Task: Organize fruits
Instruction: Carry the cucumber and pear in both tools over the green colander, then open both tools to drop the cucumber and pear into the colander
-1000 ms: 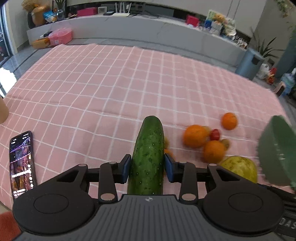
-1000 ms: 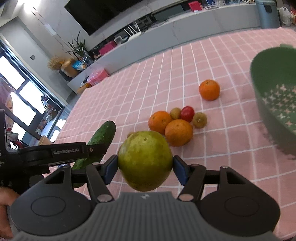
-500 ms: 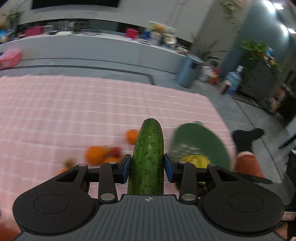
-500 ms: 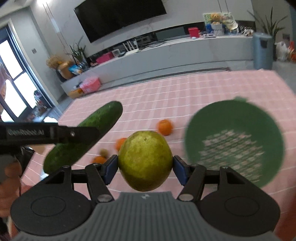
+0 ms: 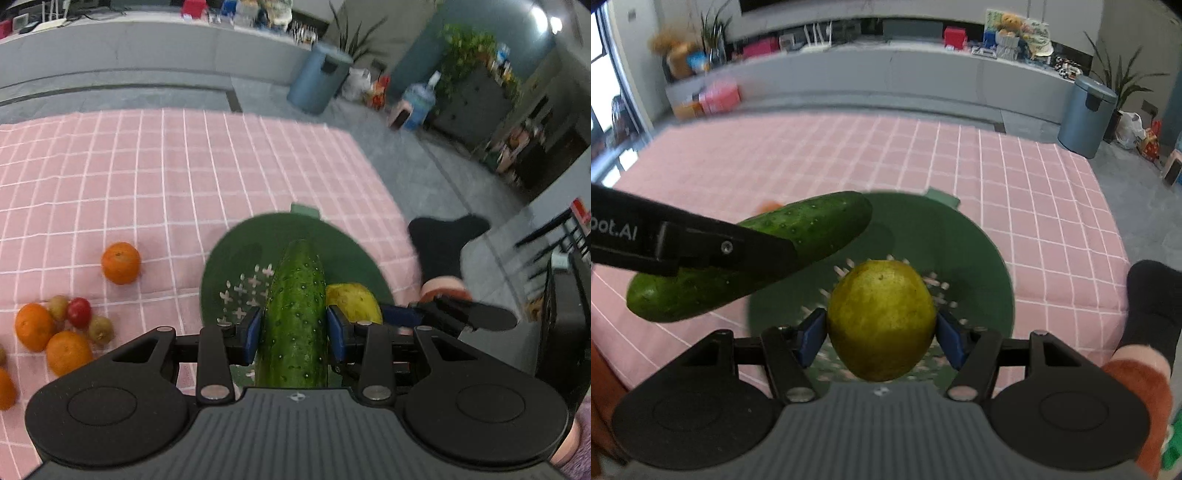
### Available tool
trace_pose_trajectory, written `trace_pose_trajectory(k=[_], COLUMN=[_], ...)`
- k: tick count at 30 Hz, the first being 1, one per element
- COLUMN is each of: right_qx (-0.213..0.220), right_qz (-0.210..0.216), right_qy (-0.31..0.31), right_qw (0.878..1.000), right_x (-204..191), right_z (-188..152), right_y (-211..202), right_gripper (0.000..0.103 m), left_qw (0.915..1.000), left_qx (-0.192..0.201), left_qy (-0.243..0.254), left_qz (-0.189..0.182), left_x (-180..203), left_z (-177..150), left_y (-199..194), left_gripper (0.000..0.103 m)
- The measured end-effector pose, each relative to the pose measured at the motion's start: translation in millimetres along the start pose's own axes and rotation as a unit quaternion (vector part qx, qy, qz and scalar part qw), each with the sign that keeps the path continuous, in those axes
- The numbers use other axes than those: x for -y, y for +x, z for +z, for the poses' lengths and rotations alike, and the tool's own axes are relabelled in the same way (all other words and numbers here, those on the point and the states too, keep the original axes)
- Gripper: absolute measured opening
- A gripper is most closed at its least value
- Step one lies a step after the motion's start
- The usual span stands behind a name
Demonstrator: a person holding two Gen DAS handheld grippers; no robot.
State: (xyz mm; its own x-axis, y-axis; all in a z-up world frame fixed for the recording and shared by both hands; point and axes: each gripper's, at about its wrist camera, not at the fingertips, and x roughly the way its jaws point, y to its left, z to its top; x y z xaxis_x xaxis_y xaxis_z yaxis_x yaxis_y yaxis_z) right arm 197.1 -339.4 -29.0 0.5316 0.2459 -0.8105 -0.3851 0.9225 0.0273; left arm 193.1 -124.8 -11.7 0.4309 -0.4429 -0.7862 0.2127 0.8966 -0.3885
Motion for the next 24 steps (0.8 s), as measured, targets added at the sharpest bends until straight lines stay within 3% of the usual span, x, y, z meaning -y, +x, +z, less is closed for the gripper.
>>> trace_pose_trajectory(k=[9, 17, 24], right_qx=[-0.046, -0.058, -0.068], right_qz=[-0.006, -0.012, -0.012], right_qy=[-0.067, -0.122, -0.129], right_qw=[0.997, 0.991, 0.989], right_x=[0, -14, -15], right_z=[4, 5, 9], right_y=[52, 63, 65], right_gripper=[0.061, 0.061, 0.062], left_qw=[0.9983, 0.9955, 0.9955], left_qx=[-0.042, -0.067, -0.074], left_qy=[0.022, 0.031, 0.029], left_qz=[0.034, 0.059, 0.053], left_x=[-1, -6, -8], left_z=[-1, 3, 6], left_y=[41, 57, 59], left_gripper=[0.042, 0.041, 0.042])
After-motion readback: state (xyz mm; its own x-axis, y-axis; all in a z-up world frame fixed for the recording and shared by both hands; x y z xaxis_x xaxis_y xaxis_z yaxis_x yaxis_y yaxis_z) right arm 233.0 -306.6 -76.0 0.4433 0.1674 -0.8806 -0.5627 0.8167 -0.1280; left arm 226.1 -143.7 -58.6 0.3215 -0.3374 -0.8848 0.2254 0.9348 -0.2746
